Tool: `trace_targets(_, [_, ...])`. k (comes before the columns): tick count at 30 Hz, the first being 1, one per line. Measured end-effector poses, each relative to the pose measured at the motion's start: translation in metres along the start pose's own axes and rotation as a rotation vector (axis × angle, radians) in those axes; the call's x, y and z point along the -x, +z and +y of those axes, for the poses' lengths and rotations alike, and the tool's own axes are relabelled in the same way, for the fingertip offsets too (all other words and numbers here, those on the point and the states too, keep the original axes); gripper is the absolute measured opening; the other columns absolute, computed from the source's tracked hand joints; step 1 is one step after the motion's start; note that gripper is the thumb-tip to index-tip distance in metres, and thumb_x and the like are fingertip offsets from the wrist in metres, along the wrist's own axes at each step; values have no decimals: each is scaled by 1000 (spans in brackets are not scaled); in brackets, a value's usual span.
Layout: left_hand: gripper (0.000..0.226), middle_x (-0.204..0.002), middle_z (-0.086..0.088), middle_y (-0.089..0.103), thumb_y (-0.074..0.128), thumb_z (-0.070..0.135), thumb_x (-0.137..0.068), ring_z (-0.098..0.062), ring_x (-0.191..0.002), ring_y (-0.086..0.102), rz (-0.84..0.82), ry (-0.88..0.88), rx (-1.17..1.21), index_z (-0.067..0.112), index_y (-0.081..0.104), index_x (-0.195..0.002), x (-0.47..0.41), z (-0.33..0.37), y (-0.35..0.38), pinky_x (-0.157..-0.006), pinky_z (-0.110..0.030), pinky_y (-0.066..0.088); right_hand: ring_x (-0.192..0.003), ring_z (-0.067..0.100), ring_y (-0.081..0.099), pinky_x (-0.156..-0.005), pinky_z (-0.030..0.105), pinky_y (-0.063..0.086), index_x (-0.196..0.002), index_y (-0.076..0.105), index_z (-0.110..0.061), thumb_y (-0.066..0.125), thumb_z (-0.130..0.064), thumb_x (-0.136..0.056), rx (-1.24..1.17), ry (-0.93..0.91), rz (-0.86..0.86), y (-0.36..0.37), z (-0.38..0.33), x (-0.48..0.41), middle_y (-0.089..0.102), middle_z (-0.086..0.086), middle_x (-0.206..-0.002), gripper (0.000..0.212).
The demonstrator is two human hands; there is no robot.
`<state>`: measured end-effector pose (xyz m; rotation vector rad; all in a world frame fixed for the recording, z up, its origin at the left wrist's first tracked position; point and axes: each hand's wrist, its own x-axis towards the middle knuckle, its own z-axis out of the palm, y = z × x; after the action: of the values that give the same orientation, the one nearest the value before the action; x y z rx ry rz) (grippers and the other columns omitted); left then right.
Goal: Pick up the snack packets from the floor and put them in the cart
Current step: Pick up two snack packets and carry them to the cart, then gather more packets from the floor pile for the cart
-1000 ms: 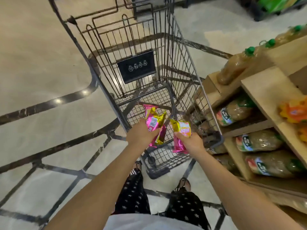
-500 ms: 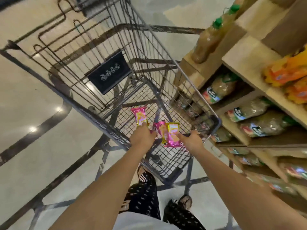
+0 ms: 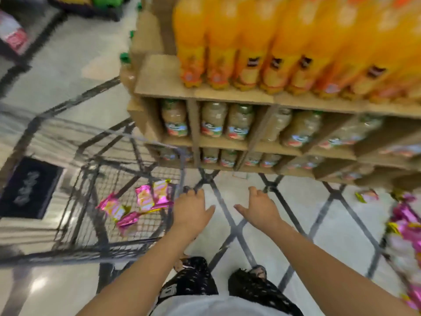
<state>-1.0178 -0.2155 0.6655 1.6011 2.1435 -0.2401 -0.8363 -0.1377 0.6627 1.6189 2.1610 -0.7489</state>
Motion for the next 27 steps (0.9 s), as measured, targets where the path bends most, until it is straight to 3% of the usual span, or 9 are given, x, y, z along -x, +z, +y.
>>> trace_targets(3, [68, -137, -14, 49, 37, 61, -96, -32, -120, 49, -73, 161, -182, 14, 32, -145, 0, 81, 9, -95, -40, 43, -117, 30, 52, -90, 37, 46, -133, 38, -11, 48, -59, -92, 64, 84, -10, 1, 92, 33, 53, 12, -129, 64])
trace_targets(6, [71, -139, -15, 47, 37, 63, -95, -33, -125, 46, -114, 270, -285, 14, 31, -146, 4, 161, 23, -100, -43, 40, -123, 32, 48, -95, 39, 43, -142, 31, -10, 42, -66, -91, 61, 223, -47, 7, 181, 71, 48, 14, -135, 76])
trace_targets(13, [78, -138, -13, 45, 33, 70, -92, -31, -122, 47, -168, 517, -469, 16, 29, -147, 18, 335, 61, -95, -40, 41, -128, 32, 44, -102, 45, 41, -151, 22, -15, 38, -75, -87, -236, 594, -16, 29, 351, 169, 43, 13, -143, 89])
trace_targets(21, [81, -154, -15, 31, 35, 71, -90, -34, -136, 37, -158, 749, -601, 20, 22, -152, 29, 466, 81, -105, -44, 39, -127, 33, 48, -99, 44, 46, -143, 32, -13, 40, -75, -86, -611, 943, 64, 73, 437, 245, 46, 13, -141, 85])
trace_targets(27, [83, -153, -14, 31, 31, 73, -90, -36, -133, 39, -219, 791, -653, 21, 18, -153, 2, 533, 92, -102, -45, 40, -135, 34, 41, -106, 44, 41, -155, 13, -16, 44, -75, -84, -829, 1083, 63, 95, 476, 247, 37, 14, -151, 97])
